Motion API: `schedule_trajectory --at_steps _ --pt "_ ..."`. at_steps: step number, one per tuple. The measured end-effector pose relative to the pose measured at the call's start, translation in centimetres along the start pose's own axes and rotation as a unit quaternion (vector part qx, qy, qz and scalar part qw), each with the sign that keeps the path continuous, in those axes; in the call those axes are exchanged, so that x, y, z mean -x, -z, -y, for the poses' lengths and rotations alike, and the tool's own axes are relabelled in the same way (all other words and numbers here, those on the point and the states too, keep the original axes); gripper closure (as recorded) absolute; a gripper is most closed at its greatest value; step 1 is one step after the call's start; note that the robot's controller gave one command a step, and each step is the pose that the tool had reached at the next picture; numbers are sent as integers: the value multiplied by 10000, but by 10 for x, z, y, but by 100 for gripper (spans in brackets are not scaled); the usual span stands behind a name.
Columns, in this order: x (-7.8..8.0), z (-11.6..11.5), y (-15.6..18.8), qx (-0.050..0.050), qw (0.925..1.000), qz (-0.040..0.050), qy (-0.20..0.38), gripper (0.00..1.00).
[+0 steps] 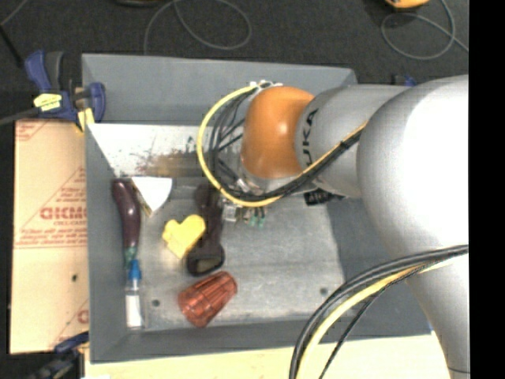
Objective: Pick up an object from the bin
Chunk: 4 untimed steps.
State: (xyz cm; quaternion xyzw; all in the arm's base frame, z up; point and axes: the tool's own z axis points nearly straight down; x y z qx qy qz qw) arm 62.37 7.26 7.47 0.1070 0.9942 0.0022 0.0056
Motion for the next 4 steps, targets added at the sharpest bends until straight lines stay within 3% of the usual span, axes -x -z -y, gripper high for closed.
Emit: schedule_trajectory --at_steps 1,2,3,4 --pt "3 8 27 -8 10000 -12 72 100" --pt "-20 16 61 -3 9998 -12 -202 100" --pt "-3 17 55 19 9999 79 -152 100" --pt "3 20 20 -11 9999 -7 -120 100"
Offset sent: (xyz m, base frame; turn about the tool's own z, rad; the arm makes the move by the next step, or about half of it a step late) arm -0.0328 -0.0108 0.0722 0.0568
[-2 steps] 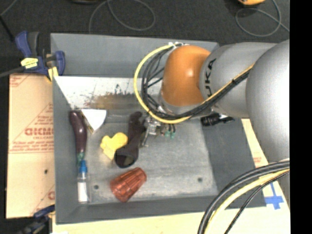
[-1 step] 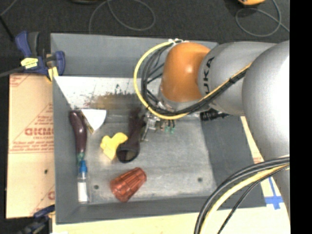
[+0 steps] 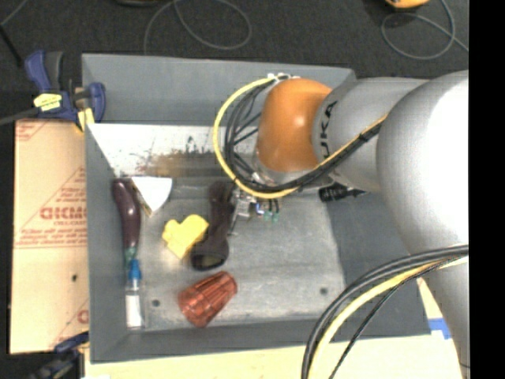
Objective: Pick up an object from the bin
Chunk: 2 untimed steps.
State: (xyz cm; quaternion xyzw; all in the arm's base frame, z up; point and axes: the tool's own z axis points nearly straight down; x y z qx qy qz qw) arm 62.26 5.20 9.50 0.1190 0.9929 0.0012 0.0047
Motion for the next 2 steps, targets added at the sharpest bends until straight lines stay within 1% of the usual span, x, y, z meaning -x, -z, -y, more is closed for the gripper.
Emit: schedule_trajectory --at_steps 1,2 --pt "6 20 -14 32 9999 73 -91 100" --pt "-1 18 15 4 9999 10 -127 100"
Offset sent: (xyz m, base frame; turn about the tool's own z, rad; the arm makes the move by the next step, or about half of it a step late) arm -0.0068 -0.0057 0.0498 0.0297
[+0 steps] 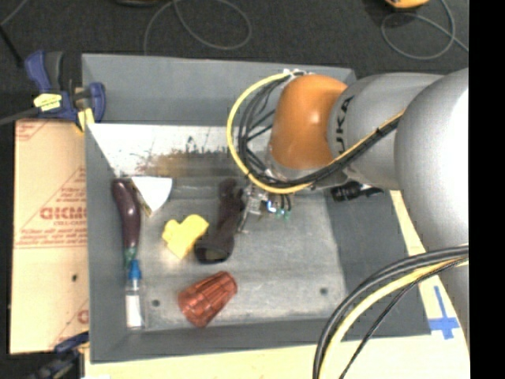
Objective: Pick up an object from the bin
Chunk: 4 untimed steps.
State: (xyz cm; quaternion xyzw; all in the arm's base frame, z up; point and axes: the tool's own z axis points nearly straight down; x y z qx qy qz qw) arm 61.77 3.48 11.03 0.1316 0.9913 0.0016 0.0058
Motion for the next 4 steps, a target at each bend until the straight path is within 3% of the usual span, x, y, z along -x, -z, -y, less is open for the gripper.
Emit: schedule_trajectory --at_steps 1,2,3,4 --pt "-6 14 43 32 9999 64 -138 100" --pt "0 10 14 30 9999 106 -110 100" --pt "-6 9 -15 7 10000 17 -73 100" --pt "-2 16 -9 30 9999 110 -8 100"
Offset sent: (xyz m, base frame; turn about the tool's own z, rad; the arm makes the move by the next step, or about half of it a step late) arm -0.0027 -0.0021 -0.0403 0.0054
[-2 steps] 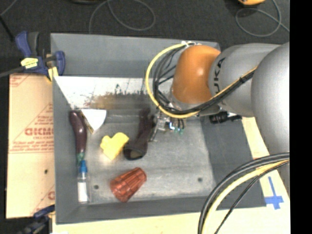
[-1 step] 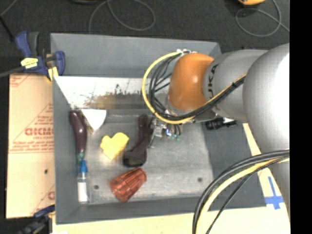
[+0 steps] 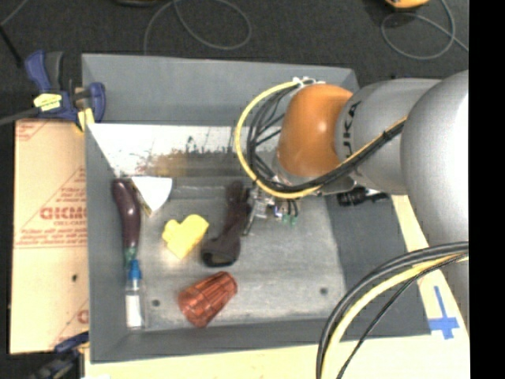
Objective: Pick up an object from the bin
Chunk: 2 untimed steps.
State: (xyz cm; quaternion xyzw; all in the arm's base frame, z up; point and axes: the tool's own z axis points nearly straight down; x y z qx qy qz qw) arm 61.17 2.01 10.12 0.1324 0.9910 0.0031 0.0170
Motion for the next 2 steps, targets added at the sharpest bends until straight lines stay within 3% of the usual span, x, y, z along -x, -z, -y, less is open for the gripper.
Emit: schedule_trajectory --at_steps 1,2 --pt "-8 2 21 -31 9999 -110 -43 100" --pt "2 2 49 12 10000 20 -64 100"
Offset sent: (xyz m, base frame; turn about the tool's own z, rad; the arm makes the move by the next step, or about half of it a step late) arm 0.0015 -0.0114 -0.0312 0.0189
